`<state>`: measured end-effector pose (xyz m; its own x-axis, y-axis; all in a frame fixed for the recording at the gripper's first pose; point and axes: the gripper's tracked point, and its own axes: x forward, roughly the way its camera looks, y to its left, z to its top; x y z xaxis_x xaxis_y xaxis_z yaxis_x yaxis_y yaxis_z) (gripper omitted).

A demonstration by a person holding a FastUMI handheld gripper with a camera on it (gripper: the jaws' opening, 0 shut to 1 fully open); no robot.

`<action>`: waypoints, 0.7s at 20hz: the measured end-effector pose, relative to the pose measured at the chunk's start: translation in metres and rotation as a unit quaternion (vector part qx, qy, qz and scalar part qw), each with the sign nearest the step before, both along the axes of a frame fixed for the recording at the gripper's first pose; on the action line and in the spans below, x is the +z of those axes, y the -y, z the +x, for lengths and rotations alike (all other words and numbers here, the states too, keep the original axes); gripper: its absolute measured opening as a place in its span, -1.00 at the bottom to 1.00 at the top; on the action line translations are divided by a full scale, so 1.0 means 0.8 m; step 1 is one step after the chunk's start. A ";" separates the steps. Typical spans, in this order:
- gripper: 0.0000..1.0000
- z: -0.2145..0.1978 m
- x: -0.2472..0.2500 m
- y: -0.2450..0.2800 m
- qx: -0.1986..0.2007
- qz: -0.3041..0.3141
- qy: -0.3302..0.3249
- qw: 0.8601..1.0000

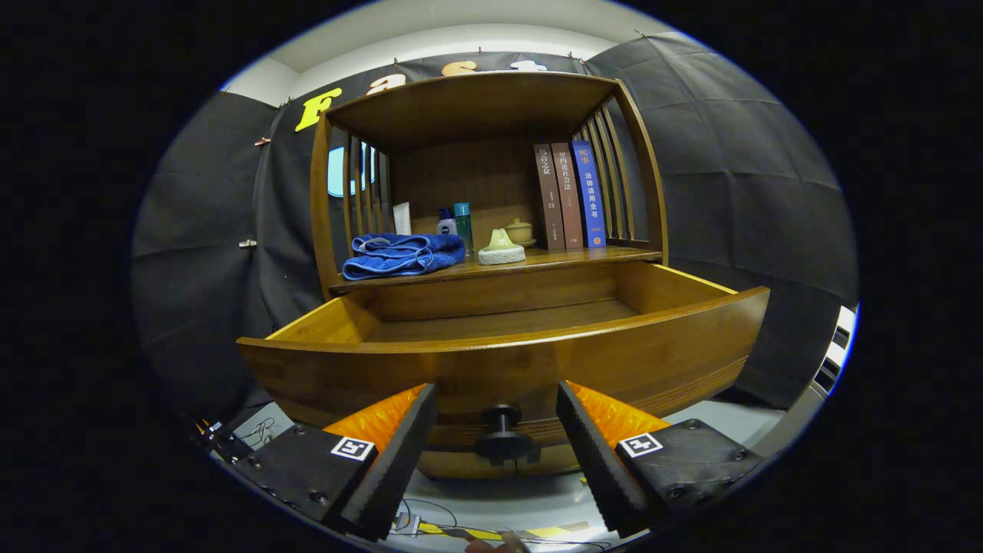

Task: Pull open the drawer, take out the items inside it, and place them on the countertop above the cabinet.

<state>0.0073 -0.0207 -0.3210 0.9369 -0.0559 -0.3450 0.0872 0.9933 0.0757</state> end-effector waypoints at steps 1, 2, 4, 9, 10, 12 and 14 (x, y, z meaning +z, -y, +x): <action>0.99 0.000 0.002 0.001 0.000 -0.003 0.008 1.000; 1.00 -0.001 0.001 0.001 0.001 -0.003 0.005 1.000; 1.00 0.004 0.003 0.003 0.001 -0.002 0.008 1.000; 1.00 0.047 0.000 0.005 0.001 0.002 0.007 1.000; 1.00 0.059 0.003 0.006 0.000 0.002 0.011 1.000; 1.00 0.081 0.001 0.005 -0.001 0.006 0.010 1.000; 1.00 0.104 -0.003 0.007 -0.002 0.008 0.009 1.000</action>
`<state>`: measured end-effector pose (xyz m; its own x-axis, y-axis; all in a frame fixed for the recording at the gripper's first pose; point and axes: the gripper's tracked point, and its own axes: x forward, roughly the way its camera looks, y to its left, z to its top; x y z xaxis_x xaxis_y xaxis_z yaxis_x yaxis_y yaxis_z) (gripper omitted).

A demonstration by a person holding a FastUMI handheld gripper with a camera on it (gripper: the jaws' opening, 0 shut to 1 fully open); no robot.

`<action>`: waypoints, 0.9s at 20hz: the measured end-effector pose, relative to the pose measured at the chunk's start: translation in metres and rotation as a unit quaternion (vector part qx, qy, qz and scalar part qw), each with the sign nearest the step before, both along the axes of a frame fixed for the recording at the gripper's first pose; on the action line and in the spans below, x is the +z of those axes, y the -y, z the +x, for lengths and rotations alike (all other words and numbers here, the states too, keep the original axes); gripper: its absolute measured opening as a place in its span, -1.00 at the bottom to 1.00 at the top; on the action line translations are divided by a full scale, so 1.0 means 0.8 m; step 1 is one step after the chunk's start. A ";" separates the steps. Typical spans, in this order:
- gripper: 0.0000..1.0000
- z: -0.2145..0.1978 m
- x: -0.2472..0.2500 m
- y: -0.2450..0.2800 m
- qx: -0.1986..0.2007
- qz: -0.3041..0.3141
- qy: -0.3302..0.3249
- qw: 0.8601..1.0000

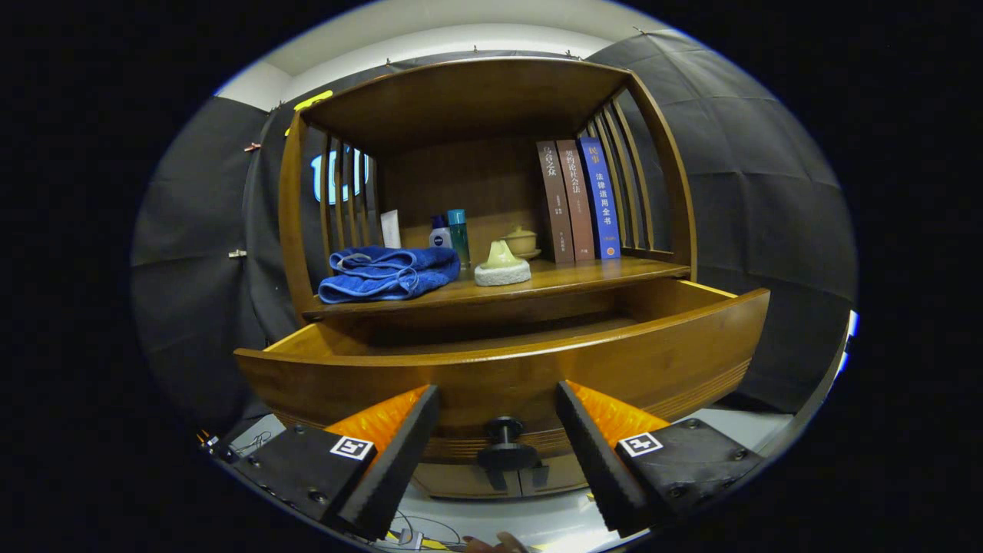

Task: Pull open the drawer, take out the items inside it, and place them on the countertop above the cabinet.

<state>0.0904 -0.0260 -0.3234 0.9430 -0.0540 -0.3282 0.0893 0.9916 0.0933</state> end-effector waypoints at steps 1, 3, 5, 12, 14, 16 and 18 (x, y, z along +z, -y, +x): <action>1.00 0.012 -0.003 0.001 0.000 0.000 0.000 1.000; 1.00 0.035 -0.007 0.002 0.001 -0.003 0.001 1.000; 1.00 0.055 -0.011 0.003 0.001 -0.003 0.003 1.000; 1.00 0.108 -0.023 0.006 0.001 -0.006 0.006 1.000; 1.00 0.118 -0.024 0.005 0.000 -0.004 0.007 1.000; 1.00 0.129 -0.026 0.004 -0.001 -0.007 0.006 1.000; 1.00 0.133 -0.026 0.003 -0.003 -0.011 0.006 1.000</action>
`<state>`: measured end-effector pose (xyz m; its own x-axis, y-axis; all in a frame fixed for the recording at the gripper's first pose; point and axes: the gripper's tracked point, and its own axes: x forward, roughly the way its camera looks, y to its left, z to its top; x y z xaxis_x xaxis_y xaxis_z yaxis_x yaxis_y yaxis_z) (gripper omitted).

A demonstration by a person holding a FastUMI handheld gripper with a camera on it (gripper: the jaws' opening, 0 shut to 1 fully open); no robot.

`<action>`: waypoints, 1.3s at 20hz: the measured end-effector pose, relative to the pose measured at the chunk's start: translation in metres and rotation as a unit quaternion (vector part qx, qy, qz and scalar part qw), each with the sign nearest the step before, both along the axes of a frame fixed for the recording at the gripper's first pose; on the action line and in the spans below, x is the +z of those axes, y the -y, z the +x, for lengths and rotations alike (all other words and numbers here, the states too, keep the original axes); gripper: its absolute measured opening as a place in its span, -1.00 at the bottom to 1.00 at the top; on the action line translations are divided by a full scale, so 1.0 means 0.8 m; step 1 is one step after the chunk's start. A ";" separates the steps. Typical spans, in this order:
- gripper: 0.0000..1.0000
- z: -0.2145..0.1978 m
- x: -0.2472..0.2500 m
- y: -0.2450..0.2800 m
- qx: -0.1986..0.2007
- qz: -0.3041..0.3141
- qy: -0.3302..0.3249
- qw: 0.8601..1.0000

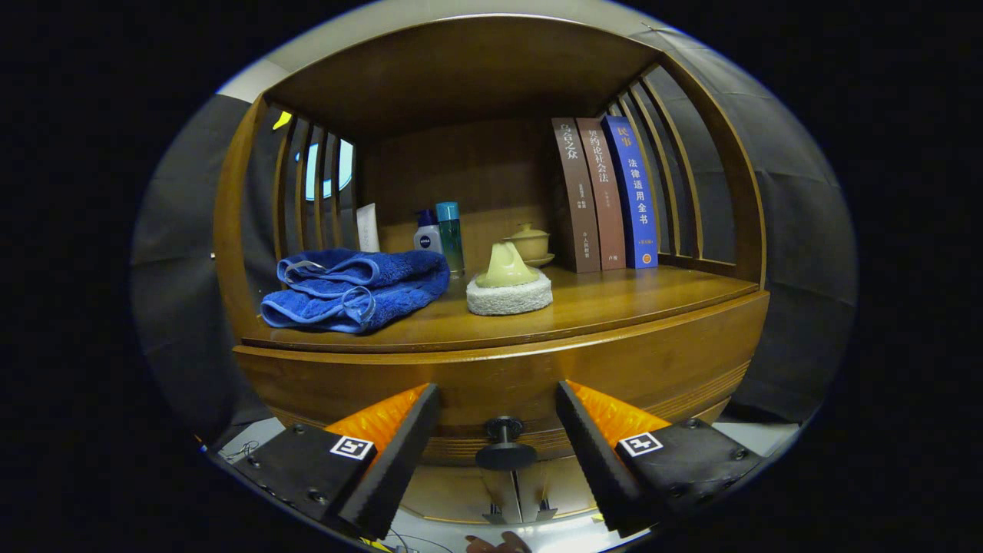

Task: Pull open the drawer, take out the items inside it, and place them on the countertop above the cabinet.

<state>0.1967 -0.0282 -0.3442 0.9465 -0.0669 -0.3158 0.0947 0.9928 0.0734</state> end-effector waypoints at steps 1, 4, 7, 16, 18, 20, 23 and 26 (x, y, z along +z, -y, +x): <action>1.00 -0.001 0.000 -0.001 -0.001 0.001 0.003 1.000; 0.99 -0.001 -0.001 -0.001 -0.001 0.002 0.003 1.000; 0.99 0.000 -0.001 -0.001 -0.001 0.001 0.002 1.000; 0.99 -0.041 0.055 -0.003 0.010 -0.003 0.017 1.000; 0.99 -0.060 0.087 -0.003 0.018 -0.014 0.032 0.999; 0.99 -0.075 0.129 -0.004 0.023 -0.027 0.046 0.998; 0.99 -0.095 0.200 -0.006 0.026 -0.037 0.056 0.997; 0.98 -0.106 0.281 -0.013 0.038 -0.024 0.080 0.996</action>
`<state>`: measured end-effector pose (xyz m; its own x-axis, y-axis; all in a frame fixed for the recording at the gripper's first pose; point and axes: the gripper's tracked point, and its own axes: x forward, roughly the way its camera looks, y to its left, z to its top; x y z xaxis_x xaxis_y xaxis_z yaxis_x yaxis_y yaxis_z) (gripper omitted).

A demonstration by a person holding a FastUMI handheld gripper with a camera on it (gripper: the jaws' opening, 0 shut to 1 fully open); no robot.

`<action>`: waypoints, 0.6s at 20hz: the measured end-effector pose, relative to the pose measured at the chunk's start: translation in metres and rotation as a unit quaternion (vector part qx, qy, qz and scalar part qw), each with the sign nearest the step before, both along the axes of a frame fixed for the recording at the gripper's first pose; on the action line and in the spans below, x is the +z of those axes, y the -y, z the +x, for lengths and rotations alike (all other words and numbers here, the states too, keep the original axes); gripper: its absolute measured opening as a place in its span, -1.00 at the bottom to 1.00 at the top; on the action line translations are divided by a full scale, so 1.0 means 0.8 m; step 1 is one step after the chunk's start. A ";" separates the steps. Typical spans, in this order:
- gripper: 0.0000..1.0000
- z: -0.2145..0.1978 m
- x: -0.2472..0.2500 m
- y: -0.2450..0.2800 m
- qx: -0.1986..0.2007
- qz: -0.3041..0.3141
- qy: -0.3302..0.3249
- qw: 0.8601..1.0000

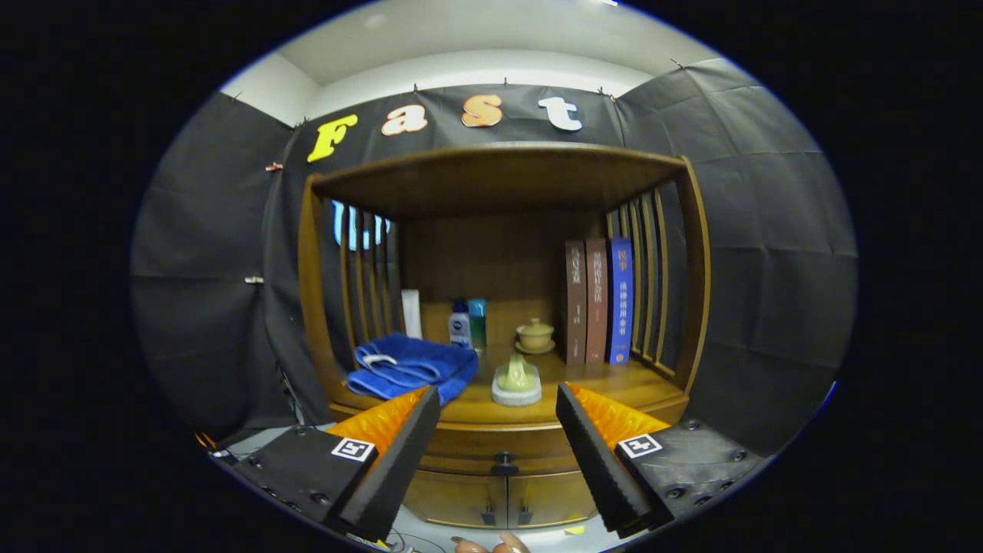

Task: Pull open the drawer, take out the items inside it, and place them on the countertop above the cabinet.

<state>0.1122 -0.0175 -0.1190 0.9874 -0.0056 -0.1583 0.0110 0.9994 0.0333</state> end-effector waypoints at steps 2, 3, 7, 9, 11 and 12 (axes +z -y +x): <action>0.98 -0.008 0.048 0.006 -0.008 0.001 0.009 1.000; 0.98 -0.013 0.069 0.010 -0.015 0.000 0.012 1.000; 0.98 -0.027 0.135 0.012 -0.019 0.005 0.022 1.000; 0.98 -0.035 0.154 0.005 -0.007 0.004 0.022 1.000; 0.98 -0.045 0.168 0.001 0.000 0.000 0.028 1.000; 0.98 -0.049 0.171 -0.001 0.003 -0.002 0.029 1.000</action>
<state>0.0728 -0.0163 0.0180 0.9949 0.0003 -0.1009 0.0028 0.9995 0.0306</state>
